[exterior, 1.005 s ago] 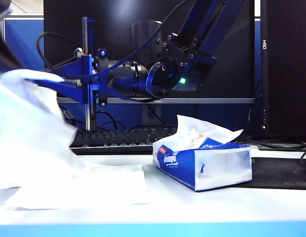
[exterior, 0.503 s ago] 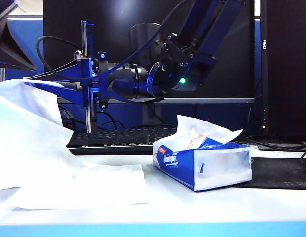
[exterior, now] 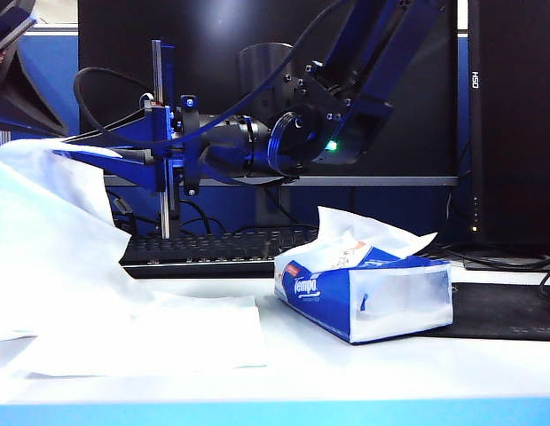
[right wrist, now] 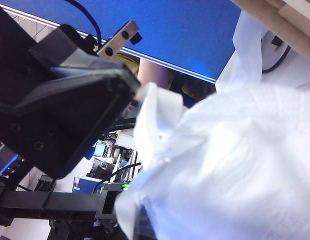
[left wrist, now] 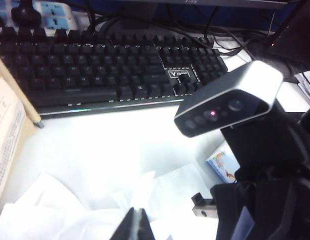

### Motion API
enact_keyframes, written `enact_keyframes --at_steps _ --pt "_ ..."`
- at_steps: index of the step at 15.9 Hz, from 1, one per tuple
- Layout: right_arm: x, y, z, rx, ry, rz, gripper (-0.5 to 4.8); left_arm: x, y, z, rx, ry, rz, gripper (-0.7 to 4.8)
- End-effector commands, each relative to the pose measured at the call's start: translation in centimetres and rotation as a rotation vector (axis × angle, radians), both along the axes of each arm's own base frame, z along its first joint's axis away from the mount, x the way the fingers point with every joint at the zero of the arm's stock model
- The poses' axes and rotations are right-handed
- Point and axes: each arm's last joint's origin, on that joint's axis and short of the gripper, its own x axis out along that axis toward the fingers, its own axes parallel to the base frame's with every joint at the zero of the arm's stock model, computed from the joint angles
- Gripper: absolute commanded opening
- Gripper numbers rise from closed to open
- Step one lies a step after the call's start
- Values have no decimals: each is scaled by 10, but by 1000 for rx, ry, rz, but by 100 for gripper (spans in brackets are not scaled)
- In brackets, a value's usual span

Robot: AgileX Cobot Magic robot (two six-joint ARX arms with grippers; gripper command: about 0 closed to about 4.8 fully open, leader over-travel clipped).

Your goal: Pull out a tissue from the tissue dispenser, then press the switch of the alcohol sanitizer bottle to drop some sanitizer on the paper tissue, and finally place the treated tissue on the table.

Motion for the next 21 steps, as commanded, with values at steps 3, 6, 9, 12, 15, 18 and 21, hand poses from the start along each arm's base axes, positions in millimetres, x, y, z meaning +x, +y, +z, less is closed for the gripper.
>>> enact_keyframes --at_steps 3,6,9,12,15,18,21 --pt "0 1 4 16 -25 -14 -6 1 -1 -6 2 49 -29 -6" --pt "0 1 4 17 -26 -21 -6 6 -4 -17 14 113 -49 -6" --pt "0 1 4 18 -30 -25 -6 4 -7 -25 38 132 -65 -6" --pt "0 1 4 18 -30 -24 -6 3 -5 -29 64 166 -39 -6" --pt "0 0 4 19 -31 -25 -6 2 -5 -32 72 176 -33 -6" --pt "1 0 4 20 -34 -25 -6 -5 -4 -49 77 223 -32 -6" --pt "1 0 4 20 -35 -25 -6 -7 -4 -54 79 233 -30 -6"
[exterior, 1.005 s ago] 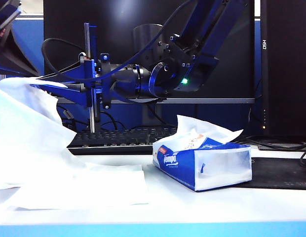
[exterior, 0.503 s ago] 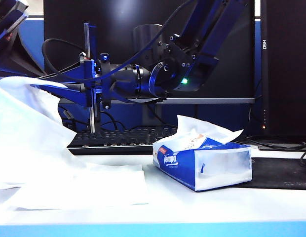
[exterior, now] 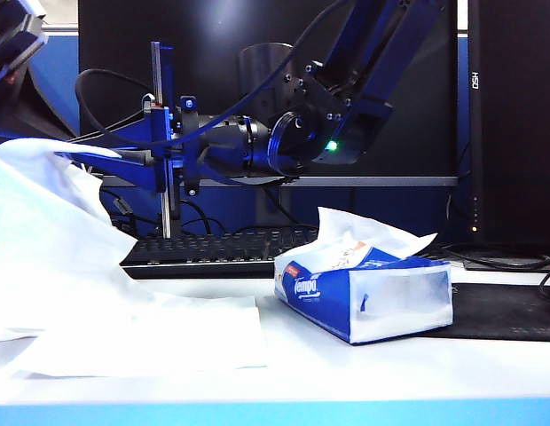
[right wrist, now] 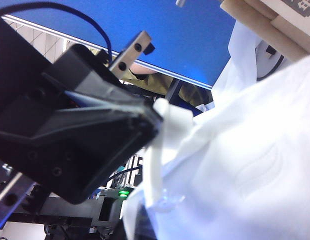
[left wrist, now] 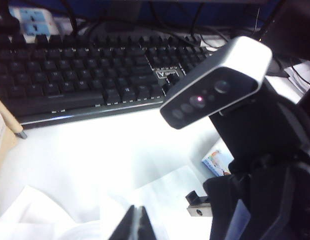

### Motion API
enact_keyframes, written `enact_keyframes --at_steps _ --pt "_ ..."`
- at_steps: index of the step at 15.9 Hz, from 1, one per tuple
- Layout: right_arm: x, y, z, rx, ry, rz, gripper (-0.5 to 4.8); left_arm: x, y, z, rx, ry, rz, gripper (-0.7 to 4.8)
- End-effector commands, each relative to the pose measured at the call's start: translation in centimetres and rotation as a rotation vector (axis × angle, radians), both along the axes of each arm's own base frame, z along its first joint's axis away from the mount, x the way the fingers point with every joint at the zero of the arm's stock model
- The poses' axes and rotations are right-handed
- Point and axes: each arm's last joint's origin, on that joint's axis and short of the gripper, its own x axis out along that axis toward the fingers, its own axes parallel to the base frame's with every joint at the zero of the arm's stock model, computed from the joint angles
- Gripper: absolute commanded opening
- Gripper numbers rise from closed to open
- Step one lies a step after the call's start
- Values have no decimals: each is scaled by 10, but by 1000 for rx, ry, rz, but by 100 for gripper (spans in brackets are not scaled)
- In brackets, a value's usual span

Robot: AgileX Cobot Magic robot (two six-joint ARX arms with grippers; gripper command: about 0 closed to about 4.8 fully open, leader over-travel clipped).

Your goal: Pull out a tissue from the tissue dispenser, then press the switch of the alcohol sanitizer bottle to drop some sanitizer on the paper tissue, and finally place the treated tissue on the table.

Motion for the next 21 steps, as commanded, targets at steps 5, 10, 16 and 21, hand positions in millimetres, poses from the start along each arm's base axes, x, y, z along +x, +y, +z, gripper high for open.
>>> enact_keyframes --at_steps 5,10,16,21 --pt "0 0 5 23 -32 -1 -6 -8 2 -18 42 134 45 -6" --pt "11 -12 5 22 -32 -33 -6 -2 2 20 15 -16 41 -6" --pt "24 -29 6 23 -26 -22 -6 0 5 86 -23 -229 36 -6" --pt "44 -71 40 74 -108 -92 -6 -29 50 112 -35 -373 121 -6"
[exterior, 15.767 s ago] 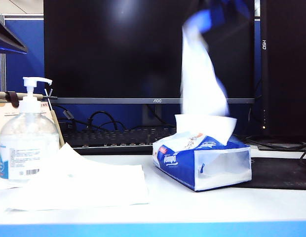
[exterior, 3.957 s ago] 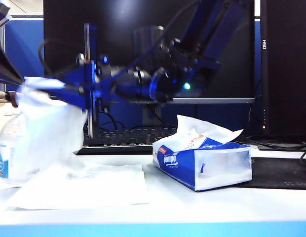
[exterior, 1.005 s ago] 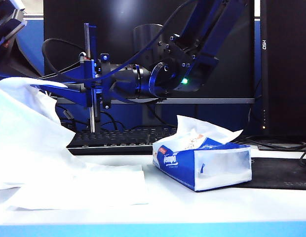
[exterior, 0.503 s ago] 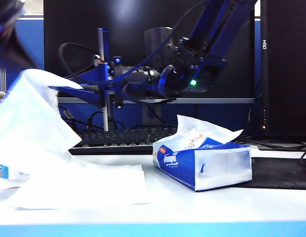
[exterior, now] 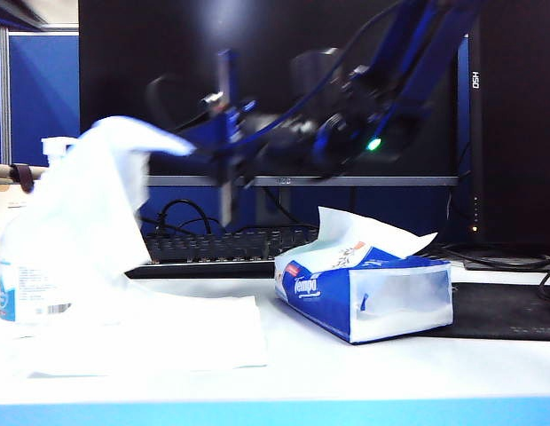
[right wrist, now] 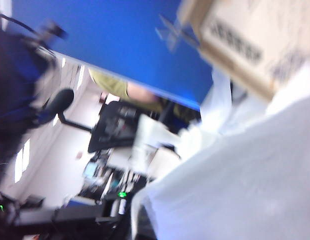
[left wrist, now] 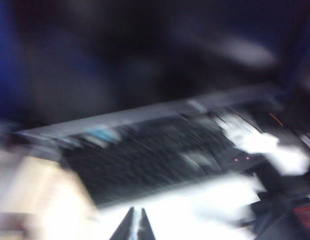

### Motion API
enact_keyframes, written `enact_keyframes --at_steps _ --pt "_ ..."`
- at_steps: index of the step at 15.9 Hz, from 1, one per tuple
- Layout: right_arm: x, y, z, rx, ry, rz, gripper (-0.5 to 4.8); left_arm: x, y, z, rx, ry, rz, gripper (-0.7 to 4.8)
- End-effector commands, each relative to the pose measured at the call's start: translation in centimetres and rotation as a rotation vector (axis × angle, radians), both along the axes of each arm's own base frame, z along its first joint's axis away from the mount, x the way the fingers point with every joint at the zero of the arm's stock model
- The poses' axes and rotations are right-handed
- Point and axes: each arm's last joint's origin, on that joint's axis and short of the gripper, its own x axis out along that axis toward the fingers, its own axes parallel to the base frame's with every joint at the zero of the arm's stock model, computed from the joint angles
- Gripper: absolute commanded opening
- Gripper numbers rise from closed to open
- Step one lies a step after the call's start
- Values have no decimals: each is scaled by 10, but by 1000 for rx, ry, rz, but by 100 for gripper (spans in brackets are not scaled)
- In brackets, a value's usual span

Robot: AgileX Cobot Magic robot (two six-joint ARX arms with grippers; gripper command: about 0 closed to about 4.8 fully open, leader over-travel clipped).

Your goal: Pull out a tissue from the tissue dispenser, then press the switch of the alcohol sanitizer bottle to drop some sanitizer on the paper tissue, and finally place the treated tissue on the table.

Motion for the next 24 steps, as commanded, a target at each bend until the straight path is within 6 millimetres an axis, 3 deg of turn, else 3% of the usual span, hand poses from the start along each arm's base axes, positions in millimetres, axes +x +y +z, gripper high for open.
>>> enact_keyframes --at_steps 1,4,9,11,13,16,19,24 --pt "5 -25 42 64 -113 -46 -6 -26 32 20 -7 -118 13 -6" --pt "0 -37 71 95 -174 -44 -6 -41 39 28 10 -170 32 -6" --pt "-17 -51 114 135 -271 18 -6 -52 34 29 31 -173 -49 -6" --pt "-20 -70 134 149 -319 -8 -6 -67 37 34 52 -200 0 -6" --pt "-17 -104 153 151 -367 -70 -6 -85 39 40 52 -234 56 -6" --pt "-15 -141 168 135 -395 -132 -6 -99 32 39 31 -214 -1 -6" --pt "-22 -160 178 130 -424 -158 -6 -112 25 34 39 -185 -5 -6" --pt "-64 -188 192 154 -524 -308 -6 -145 9 24 59 -176 -7 -6"
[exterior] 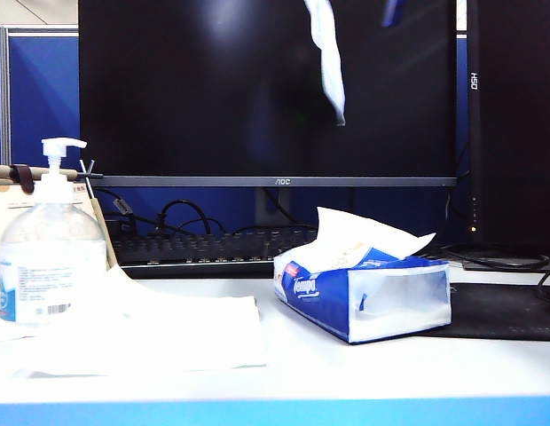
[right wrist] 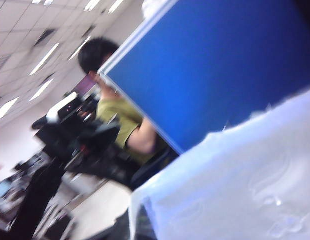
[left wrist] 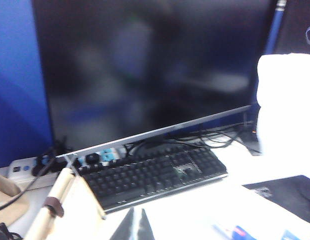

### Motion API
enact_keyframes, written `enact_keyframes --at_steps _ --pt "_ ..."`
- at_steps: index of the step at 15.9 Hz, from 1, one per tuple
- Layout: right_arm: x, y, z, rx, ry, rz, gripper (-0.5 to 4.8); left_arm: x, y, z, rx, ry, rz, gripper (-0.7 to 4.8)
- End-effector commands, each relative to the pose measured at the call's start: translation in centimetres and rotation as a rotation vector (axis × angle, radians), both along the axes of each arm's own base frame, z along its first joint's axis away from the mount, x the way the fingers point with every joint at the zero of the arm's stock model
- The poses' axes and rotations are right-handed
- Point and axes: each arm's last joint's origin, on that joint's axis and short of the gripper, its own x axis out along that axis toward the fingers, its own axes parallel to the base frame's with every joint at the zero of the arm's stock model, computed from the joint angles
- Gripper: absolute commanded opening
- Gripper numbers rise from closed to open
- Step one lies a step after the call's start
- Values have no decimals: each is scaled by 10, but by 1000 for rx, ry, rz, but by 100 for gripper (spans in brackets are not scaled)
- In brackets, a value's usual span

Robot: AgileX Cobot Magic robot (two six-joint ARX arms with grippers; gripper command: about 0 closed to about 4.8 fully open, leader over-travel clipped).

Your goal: Pull out a tissue from the tissue dispenser, then press the switch of the alcohol sanitizer bottle to drop some sanitizer on the paper tissue, and finally place the treated tissue on the table.

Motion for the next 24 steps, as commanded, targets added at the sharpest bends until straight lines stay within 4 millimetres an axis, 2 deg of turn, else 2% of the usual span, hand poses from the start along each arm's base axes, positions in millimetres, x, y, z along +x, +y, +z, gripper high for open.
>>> enact_keyframes --at_steps 1,5,6,7,8,11,12,14,15,17,21,24 --pt "-32 -23 13 58 -123 -181 -6 -16 -8 -16 -25 13 18 -6" --pt "-66 -69 7 -28 -145 -498 -6 -28 -9 -63 -140 24 243 -6" --pt "-78 -78 2 -112 -146 -606 -6 -30 -9 -75 -176 29 268 -6" --pt "-105 -90 -11 -382 -169 -827 -6 -23 -6 -95 -231 87 263 -6" --pt "-119 -90 -14 -484 -195 -838 -6 -19 -4 -101 -242 95 251 -6" --pt "-136 -89 -22 -584 -152 -805 -6 -15 -3 -109 -245 110 222 -6" --pt "-138 -89 -28 -622 -116 -825 -6 -13 -1 -113 -230 113 256 -6" --pt "-132 -92 -62 -690 -66 -874 -6 -9 0 -122 -237 136 252 -6" --pt "-128 -92 -87 -688 -55 -882 -6 -9 -1 -122 -235 136 239 -6" --pt "-122 -93 -121 -673 -42 -897 -6 -8 -4 -123 -232 148 175 -6" --pt "-109 -92 -137 -681 26 -881 -6 -6 -9 -129 -248 185 98 -5" --pt "-97 -87 -158 -729 123 -832 -6 4 -8 -157 -322 300 82 -5"
